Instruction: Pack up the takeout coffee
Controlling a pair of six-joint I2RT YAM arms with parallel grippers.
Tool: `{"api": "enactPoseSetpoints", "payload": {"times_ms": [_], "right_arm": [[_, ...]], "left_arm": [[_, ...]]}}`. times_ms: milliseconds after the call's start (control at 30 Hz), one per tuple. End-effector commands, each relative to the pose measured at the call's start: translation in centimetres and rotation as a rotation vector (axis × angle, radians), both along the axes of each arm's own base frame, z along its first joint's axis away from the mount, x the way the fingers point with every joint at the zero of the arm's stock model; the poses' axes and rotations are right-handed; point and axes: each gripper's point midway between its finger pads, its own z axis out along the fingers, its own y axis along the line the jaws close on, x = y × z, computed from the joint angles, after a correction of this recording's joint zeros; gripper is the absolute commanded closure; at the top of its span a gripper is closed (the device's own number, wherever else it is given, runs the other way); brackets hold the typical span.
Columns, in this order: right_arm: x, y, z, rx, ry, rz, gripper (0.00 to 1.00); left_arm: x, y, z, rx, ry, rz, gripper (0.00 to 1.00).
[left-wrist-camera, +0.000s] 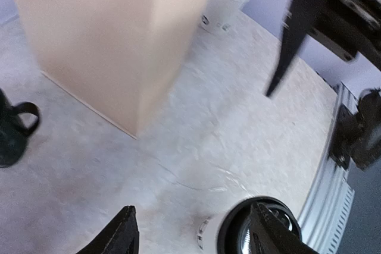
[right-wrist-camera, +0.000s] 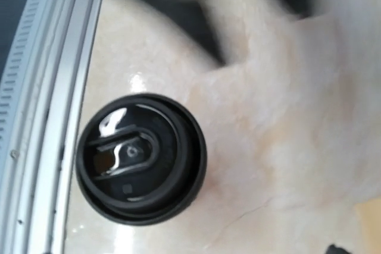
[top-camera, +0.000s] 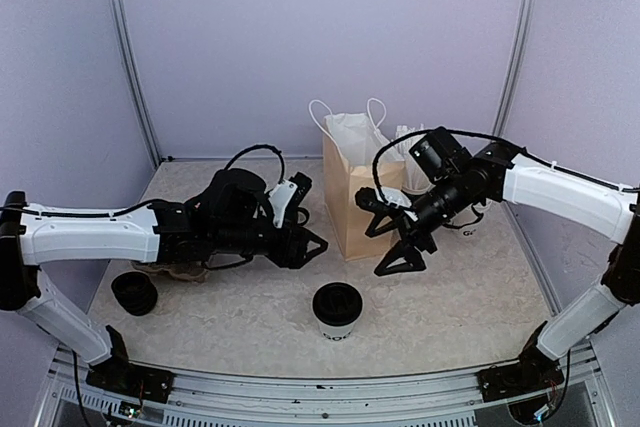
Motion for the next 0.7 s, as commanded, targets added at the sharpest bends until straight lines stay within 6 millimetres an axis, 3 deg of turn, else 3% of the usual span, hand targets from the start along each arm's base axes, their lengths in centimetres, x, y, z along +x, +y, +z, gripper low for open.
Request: {"api": "enactPoseSetpoints", "payload": {"times_ms": [0, 133, 233, 667], "right_arm": [[-1.4, 0.7, 1.0, -0.05, -0.212, 0.137, 0.01], [-3.3, 2.4, -0.9, -0.13, -0.264, 0.223, 0.01], [-5.0, 3.5, -2.6, -0.186, -0.232, 0.289, 0.01], [-5.4, 6.3, -5.6, -0.277, -0.192, 0.311, 0.01]], "left_arm": [[5.2, 4.4, 3.1, 0.027, -0.13, 0.219, 0.34], [8.3, 7.6, 6.1, -0.059, -0.158, 0.377, 0.33], [9.3, 8.7, 6.7, -0.106, -0.144, 0.428, 0.33], [8.2, 8.8, 3.5, -0.093, -0.082, 0.415, 0.35]]}}
